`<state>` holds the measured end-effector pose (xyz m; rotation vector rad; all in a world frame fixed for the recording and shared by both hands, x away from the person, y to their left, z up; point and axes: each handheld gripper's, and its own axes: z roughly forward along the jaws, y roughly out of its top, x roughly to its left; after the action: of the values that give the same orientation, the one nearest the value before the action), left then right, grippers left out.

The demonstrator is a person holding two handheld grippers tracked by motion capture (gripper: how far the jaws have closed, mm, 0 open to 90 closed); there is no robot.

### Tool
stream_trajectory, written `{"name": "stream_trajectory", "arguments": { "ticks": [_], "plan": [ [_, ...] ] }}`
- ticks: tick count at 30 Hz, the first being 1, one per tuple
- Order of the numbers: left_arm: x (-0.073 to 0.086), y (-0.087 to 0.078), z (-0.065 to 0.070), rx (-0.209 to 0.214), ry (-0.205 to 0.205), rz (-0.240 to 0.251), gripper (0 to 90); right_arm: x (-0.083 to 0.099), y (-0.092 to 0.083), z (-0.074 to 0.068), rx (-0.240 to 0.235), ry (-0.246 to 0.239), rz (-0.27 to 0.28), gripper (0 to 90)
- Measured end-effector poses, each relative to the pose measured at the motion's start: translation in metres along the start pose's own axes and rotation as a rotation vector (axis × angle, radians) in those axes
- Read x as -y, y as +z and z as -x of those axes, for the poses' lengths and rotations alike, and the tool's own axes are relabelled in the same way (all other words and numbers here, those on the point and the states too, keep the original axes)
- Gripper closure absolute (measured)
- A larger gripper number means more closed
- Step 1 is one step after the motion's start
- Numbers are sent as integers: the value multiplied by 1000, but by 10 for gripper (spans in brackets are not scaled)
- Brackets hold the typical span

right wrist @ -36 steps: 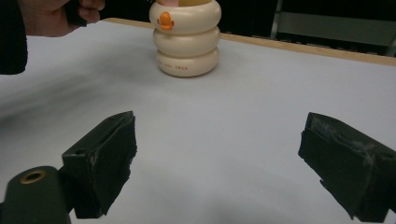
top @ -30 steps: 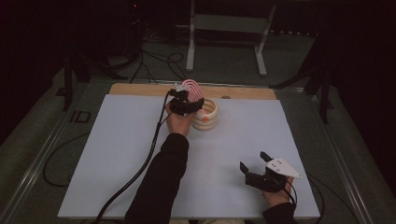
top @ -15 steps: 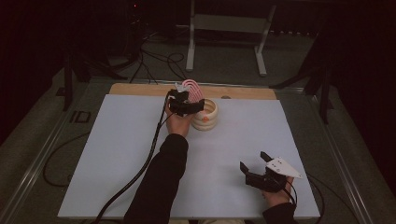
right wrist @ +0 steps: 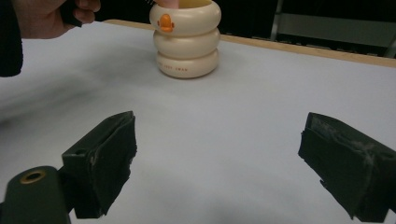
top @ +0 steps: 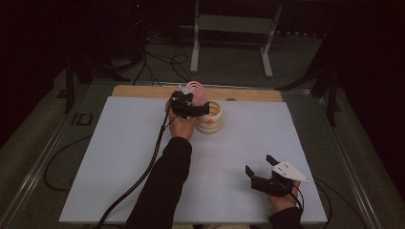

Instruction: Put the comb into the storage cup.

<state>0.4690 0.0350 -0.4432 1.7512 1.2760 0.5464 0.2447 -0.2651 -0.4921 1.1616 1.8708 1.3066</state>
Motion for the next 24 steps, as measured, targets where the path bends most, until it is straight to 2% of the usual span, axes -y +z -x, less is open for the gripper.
{"name": "stream_trajectory", "arguments": {
  "ticks": [12,24],
  "plan": [
    [1,-1,0,-9,24,0,2,0,0,0,-1,0,0,106],
    [2,-6,0,8,47,15,2,0,0,1,-4,1,1,105]
  ]
}}
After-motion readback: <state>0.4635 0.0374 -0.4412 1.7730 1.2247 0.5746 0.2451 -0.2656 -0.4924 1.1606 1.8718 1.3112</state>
